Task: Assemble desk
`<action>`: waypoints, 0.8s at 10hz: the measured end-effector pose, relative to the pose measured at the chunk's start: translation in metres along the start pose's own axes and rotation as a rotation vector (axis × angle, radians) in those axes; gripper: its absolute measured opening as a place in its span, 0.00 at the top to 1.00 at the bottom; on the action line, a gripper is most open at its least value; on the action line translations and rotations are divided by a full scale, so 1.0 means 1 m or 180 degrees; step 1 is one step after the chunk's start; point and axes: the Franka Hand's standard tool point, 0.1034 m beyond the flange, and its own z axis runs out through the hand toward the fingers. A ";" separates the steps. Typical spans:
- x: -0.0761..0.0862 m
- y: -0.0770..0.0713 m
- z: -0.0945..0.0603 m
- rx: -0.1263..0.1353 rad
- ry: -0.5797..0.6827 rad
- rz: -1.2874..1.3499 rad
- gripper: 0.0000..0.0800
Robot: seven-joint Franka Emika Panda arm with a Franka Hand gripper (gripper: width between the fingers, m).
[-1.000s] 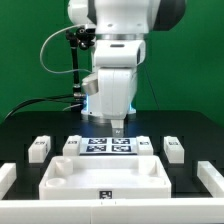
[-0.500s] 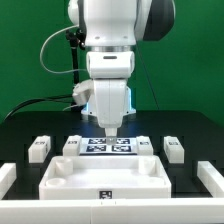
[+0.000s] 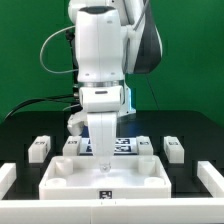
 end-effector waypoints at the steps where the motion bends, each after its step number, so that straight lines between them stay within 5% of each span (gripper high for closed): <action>1: -0.001 0.000 0.000 0.0005 -0.0001 0.0006 0.19; 3: -0.001 -0.001 0.000 0.0008 -0.0001 0.0007 0.52; 4: -0.001 -0.001 0.000 0.0008 -0.0001 0.0007 0.52; 5: -0.001 -0.001 0.000 0.0008 -0.0001 0.0007 0.74; 6: -0.001 -0.001 0.000 0.0008 -0.0001 0.0008 0.74; 7: -0.001 -0.001 0.001 0.0010 -0.0001 0.0008 0.94; 8: -0.001 -0.001 0.001 0.0011 -0.0001 0.0008 0.94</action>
Offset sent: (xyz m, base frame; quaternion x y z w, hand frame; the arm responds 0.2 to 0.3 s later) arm 0.0000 0.0000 0.0000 0.0000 0.0000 0.0000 1.0000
